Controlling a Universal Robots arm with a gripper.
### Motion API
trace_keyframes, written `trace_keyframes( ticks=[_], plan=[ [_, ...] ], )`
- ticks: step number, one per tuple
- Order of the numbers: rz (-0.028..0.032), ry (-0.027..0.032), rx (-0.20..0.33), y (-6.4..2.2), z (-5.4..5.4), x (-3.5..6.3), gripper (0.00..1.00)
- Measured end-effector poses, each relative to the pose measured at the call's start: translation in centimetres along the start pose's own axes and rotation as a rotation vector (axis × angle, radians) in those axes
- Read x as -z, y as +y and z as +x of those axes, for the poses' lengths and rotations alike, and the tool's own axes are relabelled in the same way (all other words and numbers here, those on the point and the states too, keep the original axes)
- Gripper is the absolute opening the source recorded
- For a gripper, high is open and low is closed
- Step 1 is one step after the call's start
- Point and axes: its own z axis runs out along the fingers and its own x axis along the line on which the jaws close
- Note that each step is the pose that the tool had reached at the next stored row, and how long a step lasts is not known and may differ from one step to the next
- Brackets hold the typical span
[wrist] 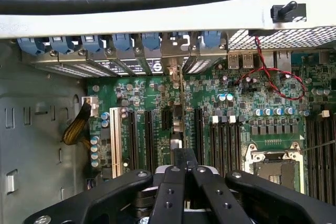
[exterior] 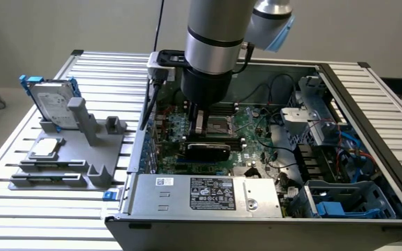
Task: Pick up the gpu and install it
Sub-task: 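Insert the gpu into the slot, then press down on the gpu until it lock into place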
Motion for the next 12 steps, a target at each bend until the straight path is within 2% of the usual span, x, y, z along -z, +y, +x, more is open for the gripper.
trace_keyframes(
  ticks=[12],
  plan=[
    [0.0, 0.0, 0.0, 0.0, 0.0, 0.0, 0.11]
  ],
)
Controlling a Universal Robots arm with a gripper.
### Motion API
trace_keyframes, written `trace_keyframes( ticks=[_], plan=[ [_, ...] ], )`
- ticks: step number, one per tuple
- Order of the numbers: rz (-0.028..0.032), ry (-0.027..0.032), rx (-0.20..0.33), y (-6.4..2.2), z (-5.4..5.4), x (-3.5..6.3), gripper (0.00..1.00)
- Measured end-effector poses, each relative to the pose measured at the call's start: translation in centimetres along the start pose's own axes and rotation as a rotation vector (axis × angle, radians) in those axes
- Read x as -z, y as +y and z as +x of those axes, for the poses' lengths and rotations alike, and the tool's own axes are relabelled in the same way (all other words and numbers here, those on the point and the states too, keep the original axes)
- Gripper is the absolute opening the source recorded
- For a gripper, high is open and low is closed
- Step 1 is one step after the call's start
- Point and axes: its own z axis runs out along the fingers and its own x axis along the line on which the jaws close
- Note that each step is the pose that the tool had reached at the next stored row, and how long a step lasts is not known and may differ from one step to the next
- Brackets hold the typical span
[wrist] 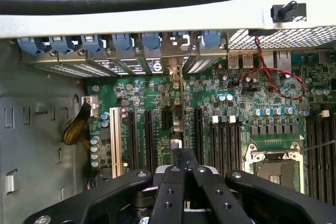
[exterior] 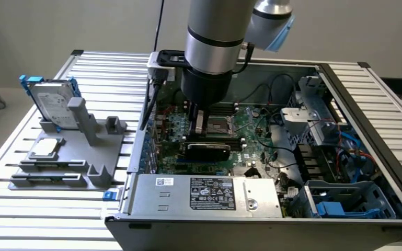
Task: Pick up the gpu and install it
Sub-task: 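Press down on the gpu until it lock into place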
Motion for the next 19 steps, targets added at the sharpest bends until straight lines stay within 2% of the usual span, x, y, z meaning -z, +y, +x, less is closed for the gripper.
trace_keyframes(
  ticks=[5, 8, 15, 19],
  plan=[
    [0.0004, 0.0017, 0.0, -0.04, 0.0, -0.41, 0.11],
    [0.0087, 0.0011, 0.0, 0.02, -0.1, -0.85, 0.11],
    [0.0265, 0.0004, 0.001, 0.56, -0.4, -1.2, 0.11],
    [0.0399, 0.0, 0.005, 0.6, -0.6, -1.38, 0.11]
  ],
)
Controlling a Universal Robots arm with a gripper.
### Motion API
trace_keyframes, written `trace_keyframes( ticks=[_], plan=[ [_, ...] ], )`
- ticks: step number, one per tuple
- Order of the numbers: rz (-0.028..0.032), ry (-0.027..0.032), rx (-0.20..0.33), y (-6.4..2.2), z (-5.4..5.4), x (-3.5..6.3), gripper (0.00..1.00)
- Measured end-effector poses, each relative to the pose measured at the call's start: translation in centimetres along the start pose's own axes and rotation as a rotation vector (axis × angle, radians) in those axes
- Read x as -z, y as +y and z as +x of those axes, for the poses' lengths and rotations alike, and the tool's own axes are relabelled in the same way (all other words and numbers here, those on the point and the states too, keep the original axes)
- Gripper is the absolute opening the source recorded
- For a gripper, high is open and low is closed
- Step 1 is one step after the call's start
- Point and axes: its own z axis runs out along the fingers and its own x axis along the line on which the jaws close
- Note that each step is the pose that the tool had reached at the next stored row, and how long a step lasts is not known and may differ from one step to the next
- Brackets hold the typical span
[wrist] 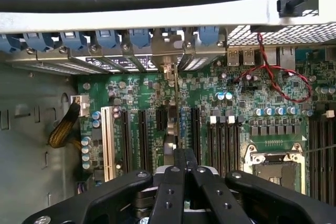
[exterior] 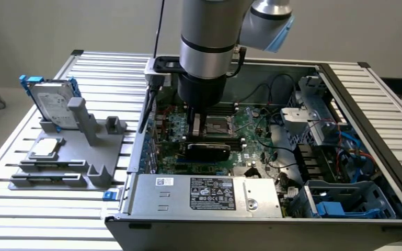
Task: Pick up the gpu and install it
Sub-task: 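Press down on the gpu until it lock into place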
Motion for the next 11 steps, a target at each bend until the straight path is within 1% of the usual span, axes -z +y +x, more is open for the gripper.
trace_keyframes(
  ticks=[2, 6, 8, 11],
  plan=[
    [0.0046, 0.0003, 0.006, -0.01, -0.02, -0.04, 0.11],
    [0.0163, 0.0006, 0.017, -0.01, -0.1, -0.22, 0.11],
    [0.021, 0.0005, 0.021, 0.0, -0.13, -0.32, 0.11],
    [0.0259, 0.0006, 0.026, 0.05, -0.16, -0.45, 0.11]
  ],
)
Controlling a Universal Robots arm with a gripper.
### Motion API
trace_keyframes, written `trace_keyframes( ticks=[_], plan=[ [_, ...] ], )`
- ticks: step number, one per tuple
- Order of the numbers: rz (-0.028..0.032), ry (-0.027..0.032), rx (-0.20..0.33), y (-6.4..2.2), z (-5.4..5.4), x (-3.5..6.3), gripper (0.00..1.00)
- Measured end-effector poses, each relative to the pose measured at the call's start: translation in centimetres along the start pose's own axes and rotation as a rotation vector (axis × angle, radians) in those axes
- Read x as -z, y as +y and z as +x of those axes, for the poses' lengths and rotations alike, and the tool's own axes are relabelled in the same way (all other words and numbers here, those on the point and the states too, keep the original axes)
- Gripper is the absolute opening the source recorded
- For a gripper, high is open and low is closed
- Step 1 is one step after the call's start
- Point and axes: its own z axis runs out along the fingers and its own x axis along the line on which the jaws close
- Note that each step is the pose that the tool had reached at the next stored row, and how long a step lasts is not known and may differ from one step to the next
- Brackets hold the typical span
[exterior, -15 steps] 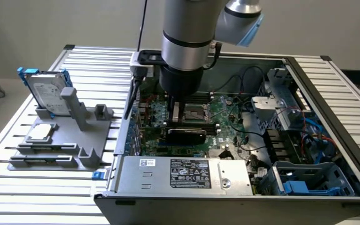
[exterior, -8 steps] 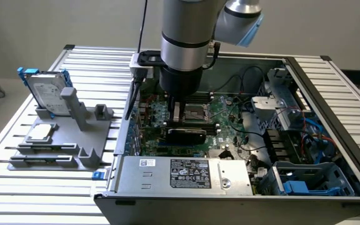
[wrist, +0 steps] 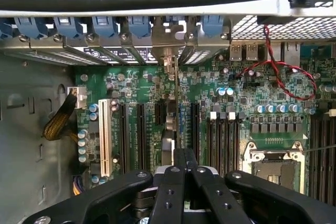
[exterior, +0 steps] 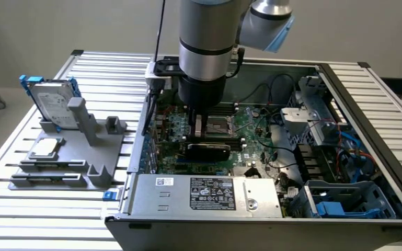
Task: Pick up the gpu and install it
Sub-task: 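Press down on the gpu until it lock into place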
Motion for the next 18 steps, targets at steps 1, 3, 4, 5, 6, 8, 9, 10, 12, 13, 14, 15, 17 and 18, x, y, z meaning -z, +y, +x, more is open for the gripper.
trace_keyframes(
  ticks=[1, 3, 4, 5, 6, 8, 9, 10, 12, 13, 14, 15, 17, 18],
  plan=[
    [0.0014, 0.0001, 0.001, 0.02, -0.01, -0.04, 0.11],
    [0.0036, 0.0001, 0.004, 0.08, -0.04, -0.12, 0.11],
    [0.0048, 0.0002, 0.005, 0.1, -0.05, -0.16, 0.11],
    [0.0061, 0.0001, 0.006, 0.11, -0.07, -0.21, 0.11],
    [0.0071, 0.0001, 0.007, 0.13, -0.08, -0.25, 0.11],
    [0.0089, 0.0004, 0.01, 0.15, -0.09, -0.3, 0.11],
    [0.0096, 0.0005, 0.011, 0.17, -0.1, -0.33, 0.11],
    [0.0102, 0.0005, 0.012, 0.17, -0.1, -0.35, 0.11],
    [0.0114, 0.0004, 0.014, 0.19, -0.1, -0.41, 0.11],
    [0.0121, 0.0005, 0.016, 0.2, -0.1, -0.44, 0.11],
    [0.013, 0.0006, 0.017, 0.2, -0.09, -0.48, 0.11],
    [0.0139, 0.0008, 0.018, 0.21, -0.09, -0.52, 0.11],
    [0.0167, 0.0001, 0.02, 0.2, -0.1, -0.64, 0.11],
    [0.0174, 0.0003, 0.022, 0.21, -0.1, -0.68, 0.11]
  ],
)
